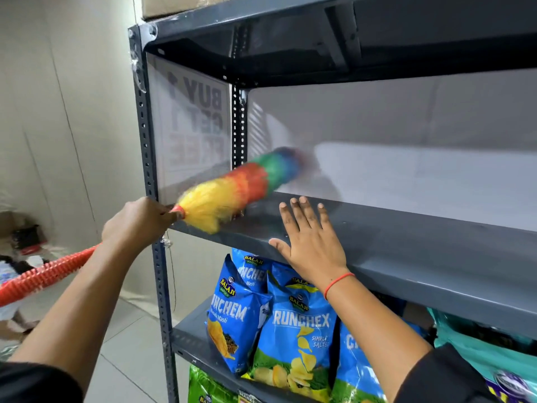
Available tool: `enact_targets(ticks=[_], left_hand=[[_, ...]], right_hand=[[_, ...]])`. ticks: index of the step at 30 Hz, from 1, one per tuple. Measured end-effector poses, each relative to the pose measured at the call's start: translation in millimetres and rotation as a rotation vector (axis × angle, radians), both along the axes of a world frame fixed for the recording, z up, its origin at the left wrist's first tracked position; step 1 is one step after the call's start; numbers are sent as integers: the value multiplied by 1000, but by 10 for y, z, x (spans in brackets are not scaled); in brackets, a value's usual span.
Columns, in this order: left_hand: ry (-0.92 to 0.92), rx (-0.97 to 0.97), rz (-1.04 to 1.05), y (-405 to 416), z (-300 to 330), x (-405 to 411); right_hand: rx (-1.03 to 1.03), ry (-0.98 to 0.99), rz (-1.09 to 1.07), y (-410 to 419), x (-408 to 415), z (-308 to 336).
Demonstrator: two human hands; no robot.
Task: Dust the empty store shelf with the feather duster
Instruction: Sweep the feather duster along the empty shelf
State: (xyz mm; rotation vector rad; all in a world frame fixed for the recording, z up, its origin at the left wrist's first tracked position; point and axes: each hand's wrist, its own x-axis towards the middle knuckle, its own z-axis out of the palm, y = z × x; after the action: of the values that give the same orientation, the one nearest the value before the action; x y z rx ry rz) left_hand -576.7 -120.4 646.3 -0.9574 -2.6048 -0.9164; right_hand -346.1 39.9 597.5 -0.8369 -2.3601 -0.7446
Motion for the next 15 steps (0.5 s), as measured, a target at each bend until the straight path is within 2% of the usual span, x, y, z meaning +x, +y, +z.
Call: enact_targets(ticks=[2,5,10,13,15], left_hand=[[-40,-70,-54,-13,9,-22],[-85,-170,-20,-48,-21,-90],[31,-74,196,-61,-128,-152],[38,0,103,-92,-179,-167],[-1,-37,-1,-106,-190,-211]], right_hand=[[-2,-4,0,3,-6,0],[-16,-16,3,1,-11,3],[-1,9,18,8,-5,-8],[16,15,23,10,-13,-13],[30,30,35,9,-11,-11]])
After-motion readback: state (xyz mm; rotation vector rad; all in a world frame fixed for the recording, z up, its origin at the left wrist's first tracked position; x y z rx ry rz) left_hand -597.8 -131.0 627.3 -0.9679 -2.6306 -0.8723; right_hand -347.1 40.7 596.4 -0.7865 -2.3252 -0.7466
